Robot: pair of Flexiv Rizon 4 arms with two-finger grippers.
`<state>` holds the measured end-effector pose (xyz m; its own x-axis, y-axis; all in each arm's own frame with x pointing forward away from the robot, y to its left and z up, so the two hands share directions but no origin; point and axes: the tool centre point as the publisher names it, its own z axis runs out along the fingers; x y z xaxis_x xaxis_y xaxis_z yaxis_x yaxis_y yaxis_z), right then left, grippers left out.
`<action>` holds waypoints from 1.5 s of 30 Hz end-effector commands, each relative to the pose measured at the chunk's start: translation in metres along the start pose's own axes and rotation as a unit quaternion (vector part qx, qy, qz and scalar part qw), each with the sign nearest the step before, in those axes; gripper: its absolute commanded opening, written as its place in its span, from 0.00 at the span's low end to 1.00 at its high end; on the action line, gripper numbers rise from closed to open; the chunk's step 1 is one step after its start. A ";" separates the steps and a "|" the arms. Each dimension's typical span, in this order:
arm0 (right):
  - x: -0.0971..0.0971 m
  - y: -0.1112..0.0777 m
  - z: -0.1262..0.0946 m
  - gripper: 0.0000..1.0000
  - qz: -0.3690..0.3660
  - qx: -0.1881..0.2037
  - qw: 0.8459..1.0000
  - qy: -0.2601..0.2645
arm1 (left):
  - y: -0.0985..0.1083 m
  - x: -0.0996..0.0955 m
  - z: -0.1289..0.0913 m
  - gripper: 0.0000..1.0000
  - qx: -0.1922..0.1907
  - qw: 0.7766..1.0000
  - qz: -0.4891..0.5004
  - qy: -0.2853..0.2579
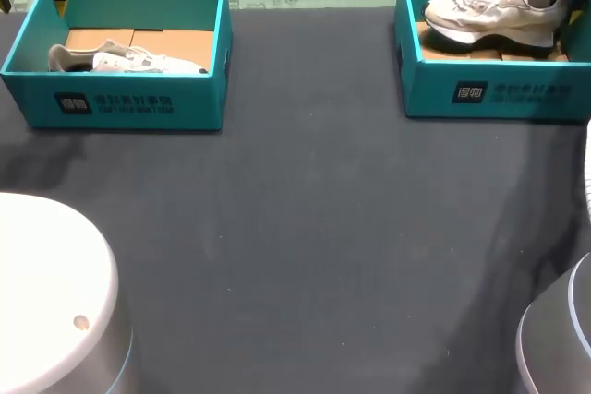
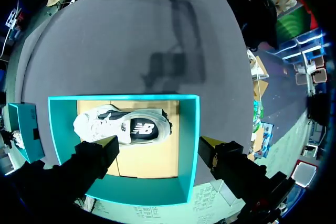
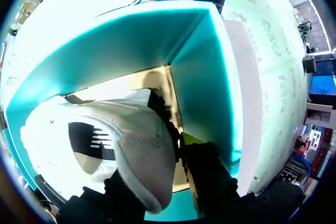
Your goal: Take the shoe out of the shoebox, open the shoe tongue, remove and reinsert the insole, then place the shoe into the shoebox
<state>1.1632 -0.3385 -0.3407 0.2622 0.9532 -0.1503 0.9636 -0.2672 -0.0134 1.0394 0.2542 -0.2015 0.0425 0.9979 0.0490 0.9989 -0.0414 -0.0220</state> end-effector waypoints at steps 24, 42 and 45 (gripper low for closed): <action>0.004 -0.038 -0.077 0.00 -0.006 -0.037 0.999 -0.029 | 0.000 0.000 -0.001 1.00 0.000 1.000 0.000 0.001; -0.011 -0.034 -0.153 0.00 0.022 -0.052 0.997 -0.049 | 0.000 0.000 -0.001 1.00 0.000 1.000 0.000 0.001; -0.013 -0.034 -0.169 0.00 0.024 -0.048 0.997 -0.050 | 0.000 0.000 -0.001 1.00 0.000 1.000 0.000 0.001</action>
<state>1.1363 -0.3195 -0.1929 0.3050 0.9206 -0.2438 0.9520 -0.2881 0.1030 1.0394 0.2542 -0.2015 0.0425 0.9979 0.0491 0.9989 -0.0415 -0.0220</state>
